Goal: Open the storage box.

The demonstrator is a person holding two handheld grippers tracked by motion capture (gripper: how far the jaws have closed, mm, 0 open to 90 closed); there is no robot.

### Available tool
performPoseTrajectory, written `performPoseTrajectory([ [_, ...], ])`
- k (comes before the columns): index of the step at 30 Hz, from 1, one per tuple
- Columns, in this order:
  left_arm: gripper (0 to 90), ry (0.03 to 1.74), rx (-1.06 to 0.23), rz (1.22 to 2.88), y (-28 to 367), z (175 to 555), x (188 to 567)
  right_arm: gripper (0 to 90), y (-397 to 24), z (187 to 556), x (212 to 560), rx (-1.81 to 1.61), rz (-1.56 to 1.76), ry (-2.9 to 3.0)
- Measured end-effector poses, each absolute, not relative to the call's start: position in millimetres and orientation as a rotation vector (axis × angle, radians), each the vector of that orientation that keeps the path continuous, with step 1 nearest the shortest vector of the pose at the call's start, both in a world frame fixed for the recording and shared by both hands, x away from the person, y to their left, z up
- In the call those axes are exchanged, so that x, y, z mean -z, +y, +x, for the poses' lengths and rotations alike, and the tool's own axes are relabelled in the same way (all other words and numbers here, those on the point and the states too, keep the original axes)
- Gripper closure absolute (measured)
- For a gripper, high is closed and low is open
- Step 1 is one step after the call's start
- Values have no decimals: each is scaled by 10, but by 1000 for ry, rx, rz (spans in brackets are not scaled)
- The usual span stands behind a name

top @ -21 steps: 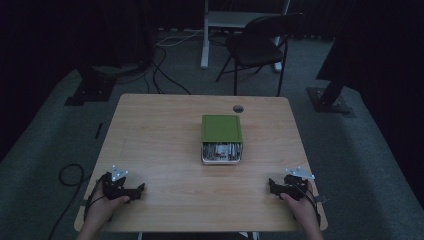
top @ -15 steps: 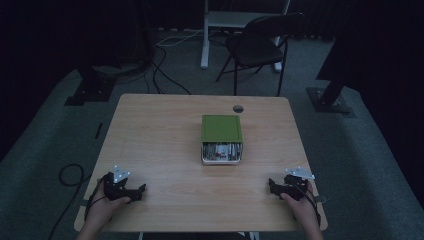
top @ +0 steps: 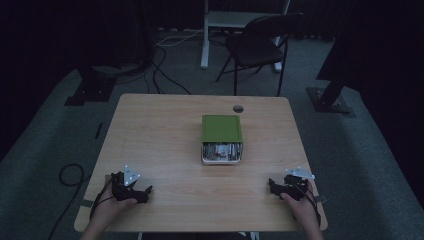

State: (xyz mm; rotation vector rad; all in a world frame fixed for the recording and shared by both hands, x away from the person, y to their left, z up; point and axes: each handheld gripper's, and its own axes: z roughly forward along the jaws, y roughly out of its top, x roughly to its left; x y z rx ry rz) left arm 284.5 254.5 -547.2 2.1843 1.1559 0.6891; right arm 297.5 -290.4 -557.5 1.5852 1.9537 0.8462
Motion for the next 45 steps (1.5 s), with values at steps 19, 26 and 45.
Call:
performPoseTrajectory([
  [19,21,991,-743,2232,2152,2874,5383,110,-2904,2975,5575,-846,1584,1954],
  [26,21,917,-767,2244,1939,2915,5326,111,-2904,2975,5575,-846,1584,1954],
  [45,21,726,-811,2299,1447,2971,5256,110,-2904,2975,5576,-847,1584,1953],
])
